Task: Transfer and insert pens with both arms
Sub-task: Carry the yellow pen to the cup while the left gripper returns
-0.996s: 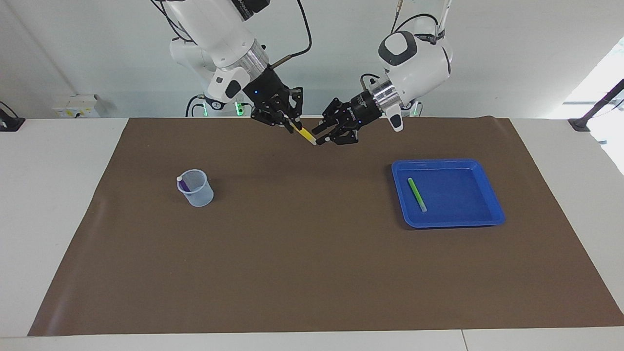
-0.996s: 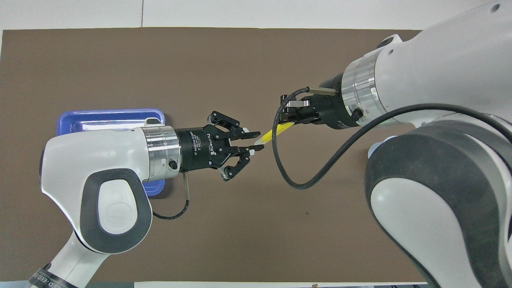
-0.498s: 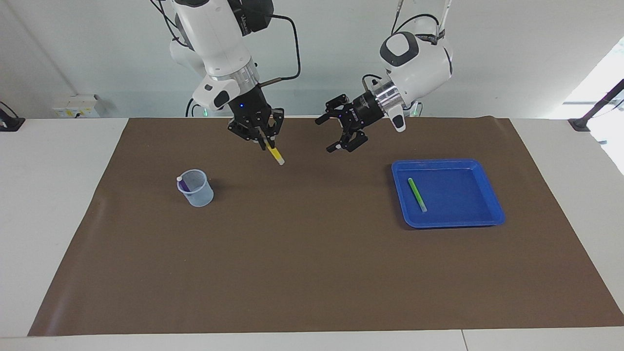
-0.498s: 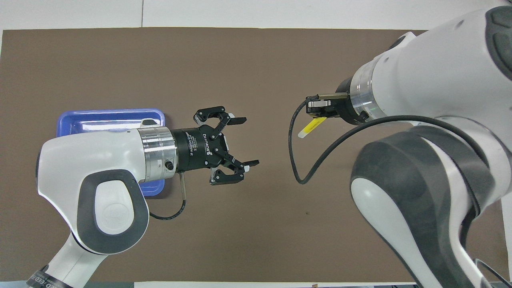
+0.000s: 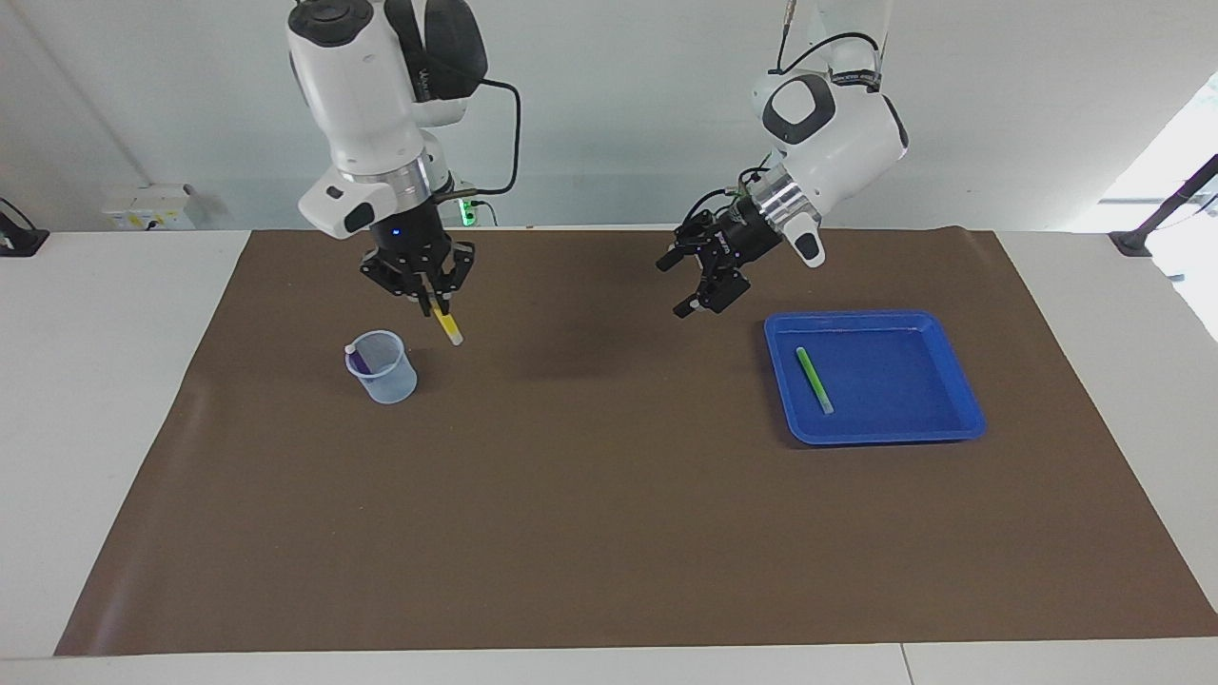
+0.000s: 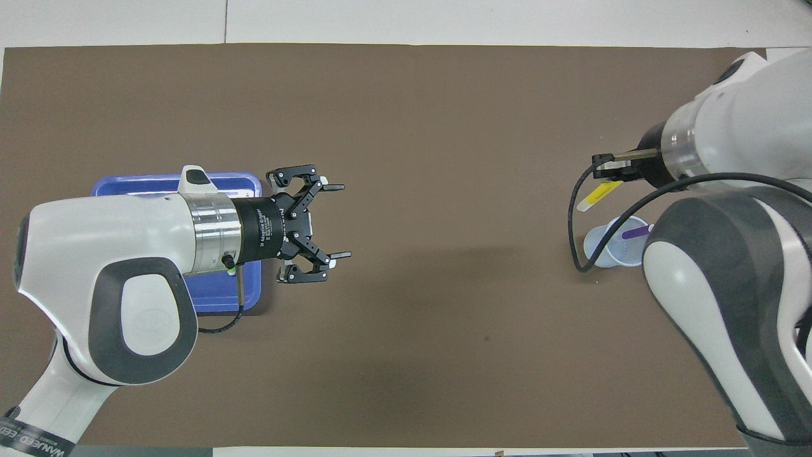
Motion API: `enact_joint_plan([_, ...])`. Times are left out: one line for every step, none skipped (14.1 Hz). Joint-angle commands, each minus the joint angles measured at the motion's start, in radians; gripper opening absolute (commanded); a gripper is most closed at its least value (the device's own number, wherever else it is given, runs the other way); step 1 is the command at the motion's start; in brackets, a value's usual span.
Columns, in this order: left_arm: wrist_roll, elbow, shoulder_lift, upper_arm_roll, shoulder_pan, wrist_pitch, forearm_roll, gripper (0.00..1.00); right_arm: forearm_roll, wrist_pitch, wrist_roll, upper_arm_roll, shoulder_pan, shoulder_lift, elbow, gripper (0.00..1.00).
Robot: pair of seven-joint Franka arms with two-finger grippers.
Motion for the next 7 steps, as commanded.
enact_joint_plan([0.179, -0.020, -0.030, 0.000, 0.100, -0.120, 0.116, 1.00, -0.008, 0.049, -0.065, -0.049, -0.005, -0.082, -0.119, 0.00])
enact_joint_plan([0.242, -0.020, -0.022, 0.000, 0.120, -0.155, 0.204, 1.00, -0.006, 0.064, -0.085, -0.063, -0.005, -0.108, -0.165, 0.00])
enact_joint_plan([0.322, -0.020, -0.018, 0.001, 0.143, -0.183, 0.259, 1.00, 0.000, 0.099, -0.107, -0.078, -0.005, -0.136, -0.219, 0.00])
enact_joint_plan([0.436, -0.020, -0.004, 0.001, 0.181, -0.212, 0.296, 1.00, 0.003, 0.148, -0.131, -0.098, -0.005, -0.160, -0.282, 0.00])
enact_joint_plan([0.553, -0.020, 0.004, 0.001, 0.198, -0.229, 0.345, 1.00, 0.003, 0.203, -0.144, -0.103, -0.005, -0.182, -0.338, 0.00])
enact_joint_plan([0.662, -0.020, 0.016, 0.001, 0.215, -0.234, 0.414, 1.00, 0.003, 0.247, -0.144, -0.103, -0.005, -0.200, -0.386, 0.00])
enact_joint_plan([0.763, -0.019, 0.037, 0.001, 0.232, -0.233, 0.483, 1.00, 0.003, 0.267, -0.145, -0.103, -0.005, -0.210, -0.411, 0.00])
